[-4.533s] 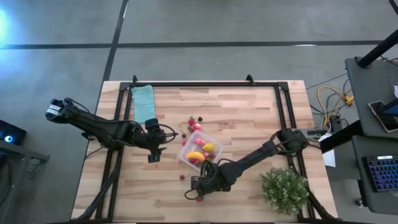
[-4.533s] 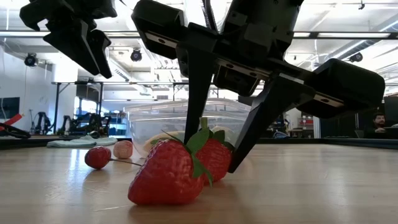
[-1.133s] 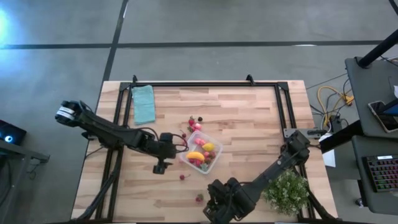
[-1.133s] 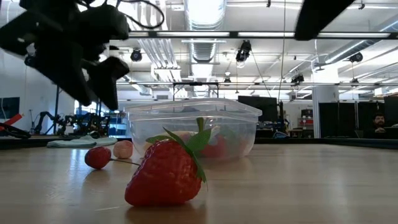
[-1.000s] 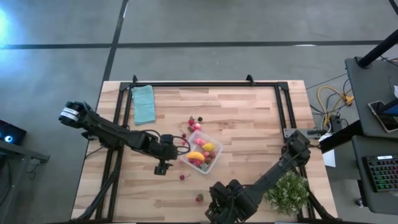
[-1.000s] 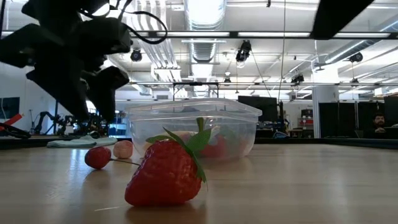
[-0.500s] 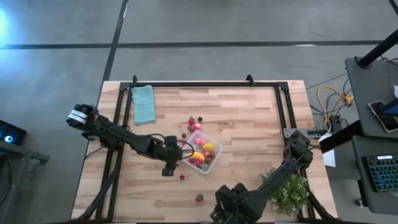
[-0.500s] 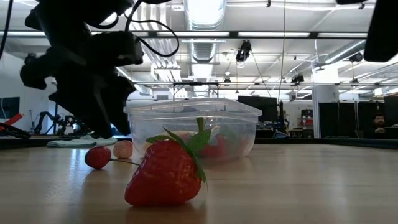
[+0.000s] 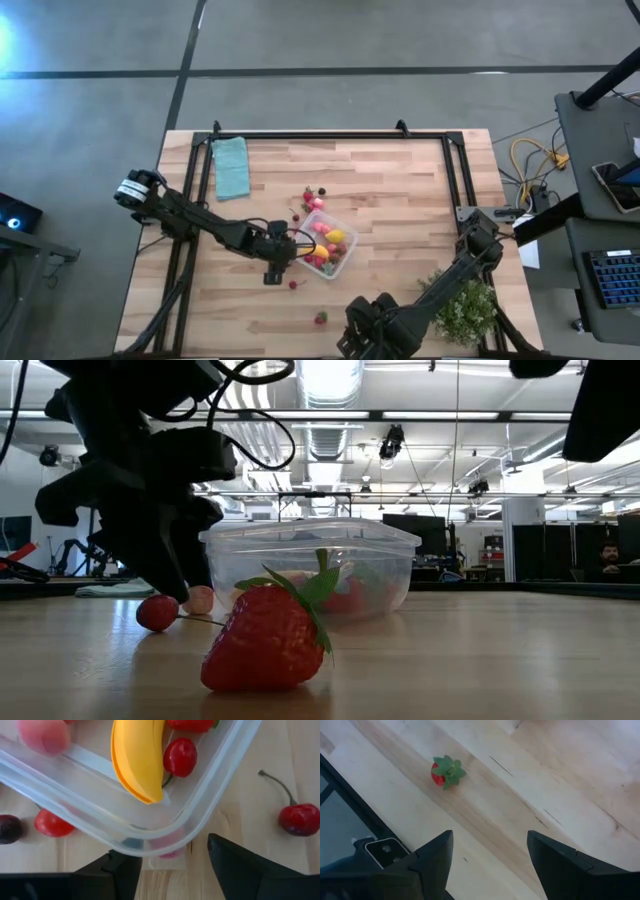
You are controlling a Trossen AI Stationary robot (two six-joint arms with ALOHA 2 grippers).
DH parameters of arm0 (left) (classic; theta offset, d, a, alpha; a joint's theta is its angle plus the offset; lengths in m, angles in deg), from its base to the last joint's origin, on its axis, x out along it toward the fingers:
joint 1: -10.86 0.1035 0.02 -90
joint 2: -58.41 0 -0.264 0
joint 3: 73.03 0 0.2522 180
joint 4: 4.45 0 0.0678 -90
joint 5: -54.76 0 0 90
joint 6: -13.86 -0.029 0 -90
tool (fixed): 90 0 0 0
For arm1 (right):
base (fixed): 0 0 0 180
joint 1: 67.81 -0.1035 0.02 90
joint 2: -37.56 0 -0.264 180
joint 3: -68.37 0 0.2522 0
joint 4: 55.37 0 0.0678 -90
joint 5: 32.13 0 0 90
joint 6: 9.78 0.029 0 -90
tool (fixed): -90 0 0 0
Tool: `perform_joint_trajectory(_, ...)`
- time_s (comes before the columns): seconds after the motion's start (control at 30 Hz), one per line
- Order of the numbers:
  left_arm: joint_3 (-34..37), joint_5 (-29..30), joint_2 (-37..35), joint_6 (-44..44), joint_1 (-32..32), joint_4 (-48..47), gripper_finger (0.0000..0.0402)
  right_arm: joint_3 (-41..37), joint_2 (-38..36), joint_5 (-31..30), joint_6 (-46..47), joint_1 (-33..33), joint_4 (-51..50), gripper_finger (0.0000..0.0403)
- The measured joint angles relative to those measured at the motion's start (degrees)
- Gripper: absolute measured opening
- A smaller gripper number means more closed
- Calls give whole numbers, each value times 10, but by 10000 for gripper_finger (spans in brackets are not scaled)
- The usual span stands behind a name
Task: Pick and placing Produce into tupperware
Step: Put the pink peach into the transparent container
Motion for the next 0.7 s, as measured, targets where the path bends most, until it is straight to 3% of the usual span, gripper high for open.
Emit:
perform_joint_trajectory(0.33,0,2,0,-14,0,6,130,0,0,-3,0,6,-3,246)
perform_joint_trajectory(0.7,0,2,0,-27,1,5,92,0,0,-4,-1,9,-3,247)
